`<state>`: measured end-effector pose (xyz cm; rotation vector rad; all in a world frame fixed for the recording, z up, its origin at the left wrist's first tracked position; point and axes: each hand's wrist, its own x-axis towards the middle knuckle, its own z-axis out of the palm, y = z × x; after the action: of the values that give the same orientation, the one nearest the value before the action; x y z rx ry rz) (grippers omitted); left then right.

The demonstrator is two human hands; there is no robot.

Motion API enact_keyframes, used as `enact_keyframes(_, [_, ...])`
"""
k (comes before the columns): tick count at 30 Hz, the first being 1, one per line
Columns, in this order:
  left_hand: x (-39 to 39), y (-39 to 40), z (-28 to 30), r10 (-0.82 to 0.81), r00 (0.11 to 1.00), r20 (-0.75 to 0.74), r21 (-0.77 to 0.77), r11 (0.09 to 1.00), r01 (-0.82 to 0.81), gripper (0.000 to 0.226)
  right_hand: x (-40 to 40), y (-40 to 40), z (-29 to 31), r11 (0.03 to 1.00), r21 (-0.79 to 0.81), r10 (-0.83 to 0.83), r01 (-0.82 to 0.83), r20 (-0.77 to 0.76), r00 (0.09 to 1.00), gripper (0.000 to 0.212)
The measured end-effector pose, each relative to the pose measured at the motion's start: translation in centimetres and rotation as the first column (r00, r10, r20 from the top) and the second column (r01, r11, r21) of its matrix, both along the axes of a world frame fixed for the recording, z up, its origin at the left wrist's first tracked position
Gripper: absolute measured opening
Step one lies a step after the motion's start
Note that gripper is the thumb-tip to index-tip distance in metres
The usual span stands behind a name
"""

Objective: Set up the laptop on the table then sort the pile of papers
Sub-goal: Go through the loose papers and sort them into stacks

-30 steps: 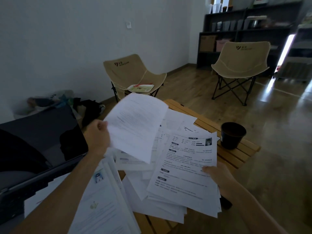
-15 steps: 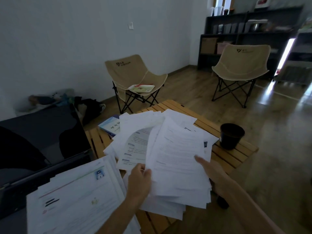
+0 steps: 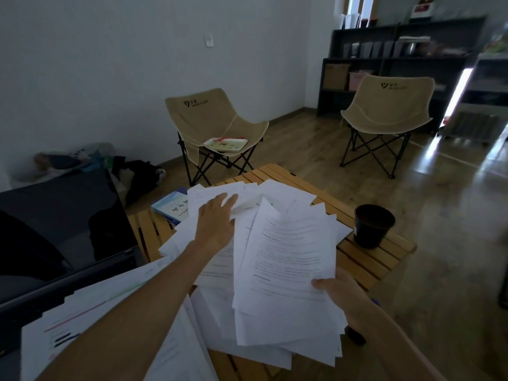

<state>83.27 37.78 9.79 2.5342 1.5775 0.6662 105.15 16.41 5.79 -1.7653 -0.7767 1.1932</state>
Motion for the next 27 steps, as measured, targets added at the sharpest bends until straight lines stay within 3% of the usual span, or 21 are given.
enact_keyframes(1, [0.5,0.6,-0.1,-0.022,1.0,0.007,-0.003,1.0,0.022,0.048,0.1,0.0,0.0,1.0,-0.006,-0.005,0.005,-0.021,1.0,0.02])
enact_keyframes(3, [1.3,1.0,0.6,-0.021,0.987,0.161,-0.044,0.999,0.028,0.032,0.4,-0.1,-0.2,1.0,-0.008,-0.009,0.008,-0.051,0.999,0.02])
enact_keyframes(5, [1.6,0.8,1.9,0.032,0.931,0.364,-0.098,0.995,0.004,0.025,0.6,-0.1,-0.3,1.0,-0.007,-0.007,0.007,-0.058,0.998,0.021])
enact_keyframes(7, [1.2,0.3,3.2,0.046,0.889,0.455,-0.105,0.994,0.002,0.024,0.7,-0.2,-0.2,1.0,-0.006,-0.008,0.008,-0.071,0.997,0.022])
enact_keyframes(14, [-0.3,-4.7,3.3,-0.161,0.897,0.412,-0.193,0.947,0.258,0.034,-0.6,-0.6,0.9,1.0,0.013,-0.021,0.022,-0.02,1.0,0.019])
enact_keyframes(18, [0.5,-4.8,2.7,-0.201,0.9,0.386,-0.16,0.947,0.28,0.044,-0.8,-0.5,0.8,0.999,0.031,-0.022,0.022,0.006,1.0,0.022])
enact_keyframes(20, [0.8,-4.3,1.8,-0.167,0.935,0.312,-0.151,0.963,0.223,0.051,-0.6,-0.5,0.6,0.999,0.031,-0.013,0.013,-0.001,1.0,0.024])
enact_keyframes(23, [0.8,-3.5,1.2,-0.04,0.979,0.2,0.001,0.999,0.041,0.031,-0.4,-0.3,0.4,1.0,0.023,0.007,-0.007,-0.006,1.0,0.023])
enact_keyframes(27, [-0.7,-3.1,6.7,0.1,0.917,0.386,0.234,0.951,-0.202,0.037,-0.3,-0.2,0.5,1.0,0.006,-0.024,0.023,0.009,1.0,0.02])
